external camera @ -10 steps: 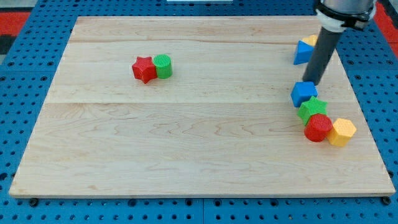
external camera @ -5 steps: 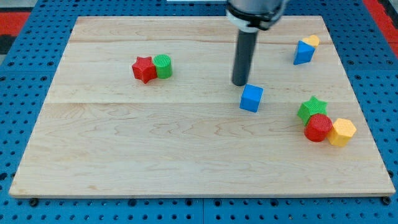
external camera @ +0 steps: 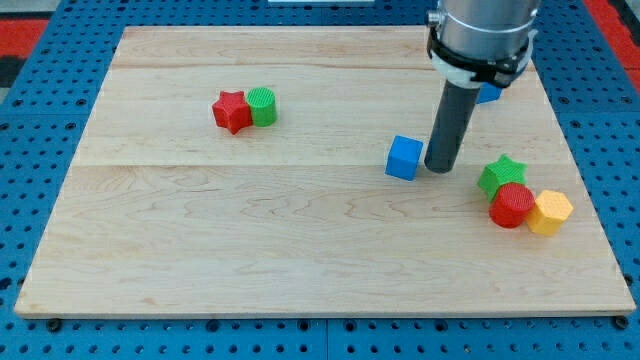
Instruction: Move the blue cube to the center
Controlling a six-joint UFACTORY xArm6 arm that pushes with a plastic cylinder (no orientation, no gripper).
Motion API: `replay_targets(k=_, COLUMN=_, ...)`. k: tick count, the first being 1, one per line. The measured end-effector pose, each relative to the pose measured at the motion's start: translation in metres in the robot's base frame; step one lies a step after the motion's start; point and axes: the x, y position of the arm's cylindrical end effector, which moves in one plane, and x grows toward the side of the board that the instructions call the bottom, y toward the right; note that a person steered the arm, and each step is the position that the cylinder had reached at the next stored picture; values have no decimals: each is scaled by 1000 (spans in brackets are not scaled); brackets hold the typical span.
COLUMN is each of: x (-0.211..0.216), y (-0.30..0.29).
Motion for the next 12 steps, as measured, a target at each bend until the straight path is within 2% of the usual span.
replay_targets(k=1, x=10, y=-16)
replay_targets(k=2, x=-7, y=-56)
replay_targets(k=3, x=-44, y=-71)
replay_targets(k=4, x=-61, y=-73)
replay_targets(k=6, x=-66, y=-30)
replay_targets(k=8, x=-108, y=-31)
replay_targets(k=10, x=-108, y=-69)
replay_targets(k=12, x=-90, y=-64)
